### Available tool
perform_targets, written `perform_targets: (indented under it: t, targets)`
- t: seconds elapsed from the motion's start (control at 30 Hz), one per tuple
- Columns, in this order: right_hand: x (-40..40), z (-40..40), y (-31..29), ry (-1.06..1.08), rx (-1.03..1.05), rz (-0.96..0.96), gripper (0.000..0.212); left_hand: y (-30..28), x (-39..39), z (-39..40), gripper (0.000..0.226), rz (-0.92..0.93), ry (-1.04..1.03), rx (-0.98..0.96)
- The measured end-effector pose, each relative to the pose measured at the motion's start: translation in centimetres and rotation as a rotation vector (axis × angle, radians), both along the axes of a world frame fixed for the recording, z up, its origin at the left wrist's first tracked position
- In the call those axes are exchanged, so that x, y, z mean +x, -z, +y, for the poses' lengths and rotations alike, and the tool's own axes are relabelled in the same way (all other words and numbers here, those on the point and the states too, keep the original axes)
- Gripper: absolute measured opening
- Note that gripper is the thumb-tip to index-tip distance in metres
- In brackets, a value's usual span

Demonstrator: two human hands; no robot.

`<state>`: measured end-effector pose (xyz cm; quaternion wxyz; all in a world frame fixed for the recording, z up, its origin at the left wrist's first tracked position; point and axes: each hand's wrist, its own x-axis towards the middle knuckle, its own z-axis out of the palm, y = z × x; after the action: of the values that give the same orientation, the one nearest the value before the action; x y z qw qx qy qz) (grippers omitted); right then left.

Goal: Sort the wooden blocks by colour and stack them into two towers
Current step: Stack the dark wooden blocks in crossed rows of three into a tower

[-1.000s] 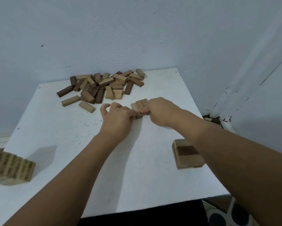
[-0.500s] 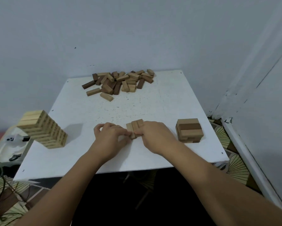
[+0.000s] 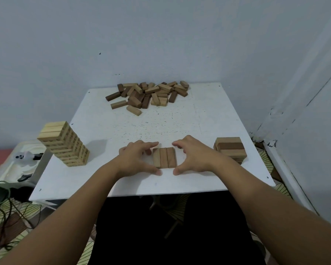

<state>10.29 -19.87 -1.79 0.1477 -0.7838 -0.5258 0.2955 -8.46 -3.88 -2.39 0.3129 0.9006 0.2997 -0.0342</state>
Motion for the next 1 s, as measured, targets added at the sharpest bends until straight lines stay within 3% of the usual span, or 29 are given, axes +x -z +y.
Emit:
perform_targets:
  t: [0.2,0.37,0.53,0.8,1.0]
  targets:
    - [0.6,0.4,1.4,0.022,0.061,0.030,0.088,1.0,0.4,0.5,0.085,-0.076,-0.024,-0.086]
    - [0.4,0.7,2.0,0.030,0.050,0.026,0.093,1.2,0.3,0.4,0.075,-0.100,-0.038,-0.080]
    - [0.0,-0.1,2.5,0.059,0.119,0.024,0.080,1.8,0.2,0.0,0.073,-0.112,-0.020,-0.023]
    - [-0.8,-0.1,0.9,0.016,0.238,-0.106,0.071,0.8,0.2,-0.4,0.072,-0.185,-0.008,-0.020]
    - [0.7,-0.3,-2.6,0.014,0.329,-0.287,0.071,-2.0,1.9,0.0,0.075,-0.300,0.038,0.095]
